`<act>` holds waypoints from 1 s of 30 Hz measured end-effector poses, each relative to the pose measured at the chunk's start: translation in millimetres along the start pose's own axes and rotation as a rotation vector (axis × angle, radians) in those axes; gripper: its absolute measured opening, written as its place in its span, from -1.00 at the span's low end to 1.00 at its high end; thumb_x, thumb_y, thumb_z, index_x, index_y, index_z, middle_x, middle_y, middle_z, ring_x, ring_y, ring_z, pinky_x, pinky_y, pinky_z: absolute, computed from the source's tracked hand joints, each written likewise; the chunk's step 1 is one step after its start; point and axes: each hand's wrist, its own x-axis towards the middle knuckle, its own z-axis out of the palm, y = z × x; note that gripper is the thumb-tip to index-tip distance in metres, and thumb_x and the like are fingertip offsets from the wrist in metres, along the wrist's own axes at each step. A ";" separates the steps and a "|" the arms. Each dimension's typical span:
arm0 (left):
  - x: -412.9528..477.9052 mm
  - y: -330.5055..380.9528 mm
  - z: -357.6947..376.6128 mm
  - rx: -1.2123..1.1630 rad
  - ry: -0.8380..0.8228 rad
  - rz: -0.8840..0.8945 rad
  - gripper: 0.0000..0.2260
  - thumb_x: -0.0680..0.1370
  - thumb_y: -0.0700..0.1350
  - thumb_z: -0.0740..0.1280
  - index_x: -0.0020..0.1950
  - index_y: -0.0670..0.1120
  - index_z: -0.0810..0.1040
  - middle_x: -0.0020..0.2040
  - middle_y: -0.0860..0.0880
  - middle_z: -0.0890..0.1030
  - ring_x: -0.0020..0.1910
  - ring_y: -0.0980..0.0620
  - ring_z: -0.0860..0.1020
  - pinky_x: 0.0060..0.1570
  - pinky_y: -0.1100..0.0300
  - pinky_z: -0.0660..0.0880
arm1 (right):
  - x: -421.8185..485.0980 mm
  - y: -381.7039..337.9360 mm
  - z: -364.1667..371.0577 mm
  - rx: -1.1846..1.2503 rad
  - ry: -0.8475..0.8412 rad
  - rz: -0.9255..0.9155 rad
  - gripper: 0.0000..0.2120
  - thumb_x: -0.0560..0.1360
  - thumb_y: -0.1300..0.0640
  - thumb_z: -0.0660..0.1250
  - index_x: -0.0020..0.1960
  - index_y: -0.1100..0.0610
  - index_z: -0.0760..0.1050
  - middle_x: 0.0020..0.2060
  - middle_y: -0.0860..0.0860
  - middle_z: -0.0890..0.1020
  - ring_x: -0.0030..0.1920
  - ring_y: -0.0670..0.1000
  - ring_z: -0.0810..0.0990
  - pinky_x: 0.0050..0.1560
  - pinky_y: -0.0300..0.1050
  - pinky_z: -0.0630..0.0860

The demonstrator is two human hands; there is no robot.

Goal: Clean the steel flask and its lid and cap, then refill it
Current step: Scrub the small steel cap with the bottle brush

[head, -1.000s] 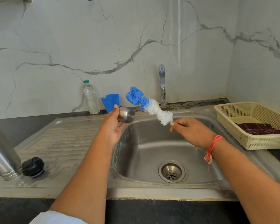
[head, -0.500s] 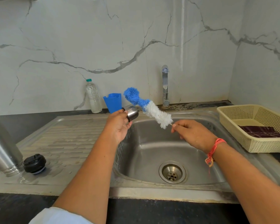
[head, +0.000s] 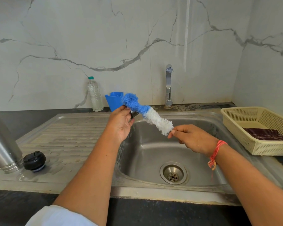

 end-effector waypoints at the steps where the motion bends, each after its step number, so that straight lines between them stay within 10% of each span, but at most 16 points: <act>1: 1.9 0.4 -1.6 -0.008 0.018 0.008 -0.73 0.66 -0.33 0.22 0.26 -0.07 0.58 0.26 -0.07 0.69 0.23 0.00 0.66 0.52 -0.05 0.29 | -0.4 -0.3 -0.2 -0.005 -0.009 0.004 -0.74 0.67 0.06 0.19 -0.02 0.01 0.66 -0.34 0.05 0.43 -0.57 -0.17 0.27 -0.54 -0.37 0.23; 10: -6.2 -4.1 6.6 0.160 -0.043 0.042 -0.57 0.64 -0.34 0.31 0.52 -0.20 0.41 0.38 -0.13 0.59 0.40 -0.03 0.53 0.54 0.04 0.33 | 1.6 -6.5 8.1 0.077 0.108 0.026 -0.69 0.67 0.03 0.19 -0.07 0.08 0.66 -0.45 -0.04 0.39 -0.61 -0.17 0.28 -0.58 -0.39 0.20; 16: -4.3 5.6 -3.2 0.047 0.057 0.087 -0.78 0.65 -0.36 0.27 0.18 -0.10 0.59 0.02 0.03 0.73 0.04 0.12 0.67 0.49 0.08 0.34 | -1.7 -5.2 8.1 0.021 -0.012 0.052 -0.69 0.67 0.00 0.17 -0.06 0.06 0.65 -0.34 0.06 0.41 -0.59 -0.16 0.24 -0.58 -0.36 0.21; 30: -13.2 1.6 9.4 -0.064 -0.105 0.009 -0.89 0.66 -0.24 0.31 0.05 -0.04 0.56 0.09 -0.03 0.72 0.25 0.00 0.64 0.47 0.04 0.40 | 1.8 -5.4 9.6 0.132 0.016 0.065 -0.68 0.67 -0.03 0.18 -0.10 0.02 0.65 -0.41 -0.01 0.39 -0.57 -0.10 0.22 -0.58 -0.25 0.20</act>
